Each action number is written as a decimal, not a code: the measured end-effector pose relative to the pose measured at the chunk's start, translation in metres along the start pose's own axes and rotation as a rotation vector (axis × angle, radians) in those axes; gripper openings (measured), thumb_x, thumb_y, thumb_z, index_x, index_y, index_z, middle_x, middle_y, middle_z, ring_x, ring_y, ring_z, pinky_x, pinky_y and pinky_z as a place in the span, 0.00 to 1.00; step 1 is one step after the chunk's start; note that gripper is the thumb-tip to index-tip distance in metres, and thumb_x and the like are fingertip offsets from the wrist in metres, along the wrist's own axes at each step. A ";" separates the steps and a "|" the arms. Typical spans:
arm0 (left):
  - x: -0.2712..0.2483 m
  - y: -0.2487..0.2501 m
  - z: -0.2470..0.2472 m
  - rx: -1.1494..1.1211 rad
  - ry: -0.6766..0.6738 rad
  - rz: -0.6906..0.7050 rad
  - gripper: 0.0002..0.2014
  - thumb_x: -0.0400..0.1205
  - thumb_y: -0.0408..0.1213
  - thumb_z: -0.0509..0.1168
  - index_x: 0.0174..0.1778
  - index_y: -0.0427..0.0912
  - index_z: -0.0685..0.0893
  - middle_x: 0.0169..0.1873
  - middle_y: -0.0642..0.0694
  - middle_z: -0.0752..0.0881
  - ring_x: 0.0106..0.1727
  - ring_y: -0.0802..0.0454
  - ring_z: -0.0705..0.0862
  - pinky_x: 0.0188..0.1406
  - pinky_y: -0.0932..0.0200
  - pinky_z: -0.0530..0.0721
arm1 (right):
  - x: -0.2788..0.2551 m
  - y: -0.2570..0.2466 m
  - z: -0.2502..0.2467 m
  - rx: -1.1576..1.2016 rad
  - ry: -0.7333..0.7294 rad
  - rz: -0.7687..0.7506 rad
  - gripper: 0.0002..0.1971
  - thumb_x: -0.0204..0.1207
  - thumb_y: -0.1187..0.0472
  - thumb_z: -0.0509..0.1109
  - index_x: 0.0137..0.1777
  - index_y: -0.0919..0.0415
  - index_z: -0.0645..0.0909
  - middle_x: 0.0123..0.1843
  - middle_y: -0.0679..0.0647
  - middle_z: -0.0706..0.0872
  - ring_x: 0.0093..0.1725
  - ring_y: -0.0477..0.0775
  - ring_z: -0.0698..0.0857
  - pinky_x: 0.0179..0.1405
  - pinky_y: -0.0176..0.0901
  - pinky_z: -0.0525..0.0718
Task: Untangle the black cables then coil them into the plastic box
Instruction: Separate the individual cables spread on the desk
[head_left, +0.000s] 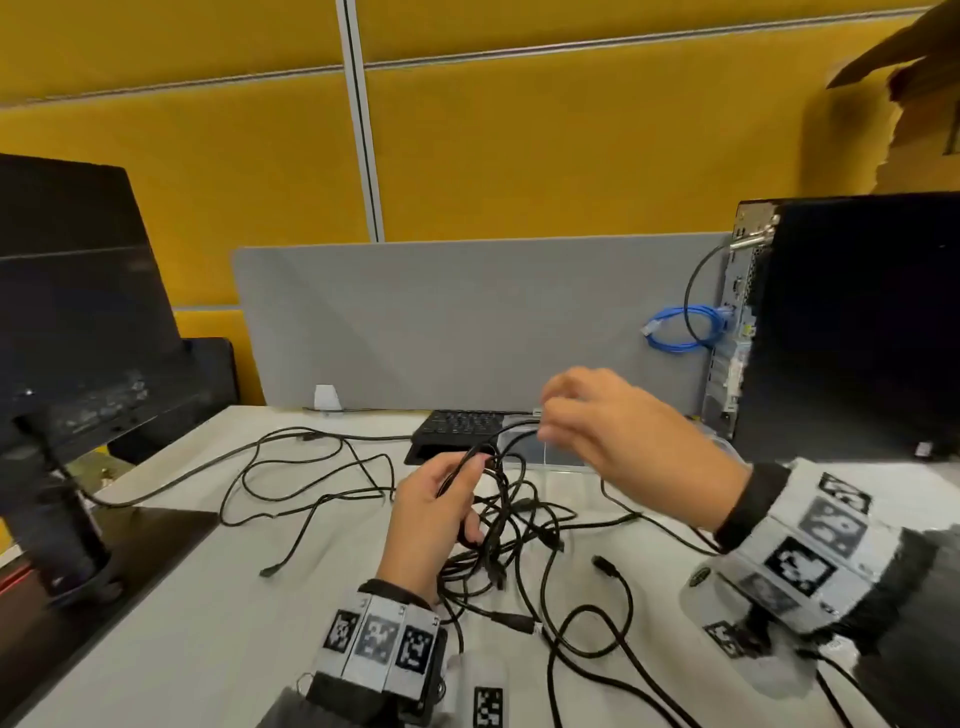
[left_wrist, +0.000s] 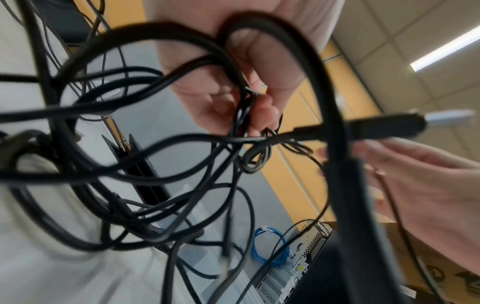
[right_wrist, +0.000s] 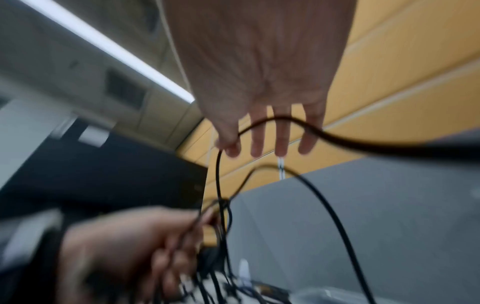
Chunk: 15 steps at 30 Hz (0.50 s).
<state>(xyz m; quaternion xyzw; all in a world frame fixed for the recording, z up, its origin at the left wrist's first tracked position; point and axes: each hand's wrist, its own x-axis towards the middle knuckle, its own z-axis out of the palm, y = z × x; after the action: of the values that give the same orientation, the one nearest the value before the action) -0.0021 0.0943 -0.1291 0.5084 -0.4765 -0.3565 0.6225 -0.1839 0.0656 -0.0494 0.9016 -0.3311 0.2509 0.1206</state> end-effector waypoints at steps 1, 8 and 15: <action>0.001 -0.001 -0.002 0.005 0.010 -0.004 0.07 0.82 0.41 0.63 0.48 0.43 0.85 0.16 0.55 0.69 0.18 0.57 0.72 0.26 0.62 0.76 | 0.000 0.005 -0.013 0.197 0.055 0.067 0.17 0.80 0.49 0.54 0.47 0.57 0.80 0.56 0.51 0.81 0.54 0.53 0.79 0.53 0.51 0.80; 0.005 -0.003 -0.011 0.011 0.064 -0.024 0.05 0.83 0.39 0.62 0.48 0.42 0.82 0.21 0.52 0.75 0.18 0.57 0.74 0.20 0.66 0.73 | -0.021 0.100 -0.085 0.899 0.758 0.597 0.15 0.82 0.54 0.54 0.33 0.47 0.72 0.18 0.45 0.67 0.15 0.41 0.62 0.13 0.30 0.61; -0.001 0.008 -0.006 -0.127 -0.038 -0.089 0.04 0.82 0.32 0.62 0.50 0.38 0.80 0.36 0.44 0.87 0.23 0.54 0.81 0.23 0.62 0.82 | -0.083 0.143 -0.035 -0.031 -0.039 0.690 0.10 0.82 0.58 0.59 0.44 0.53 0.81 0.42 0.53 0.83 0.38 0.51 0.79 0.42 0.44 0.75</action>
<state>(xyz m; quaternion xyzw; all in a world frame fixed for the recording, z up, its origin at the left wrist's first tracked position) 0.0032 0.0990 -0.1214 0.4816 -0.4416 -0.4230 0.6278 -0.3453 0.0162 -0.0572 0.7393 -0.6224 0.2543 0.0361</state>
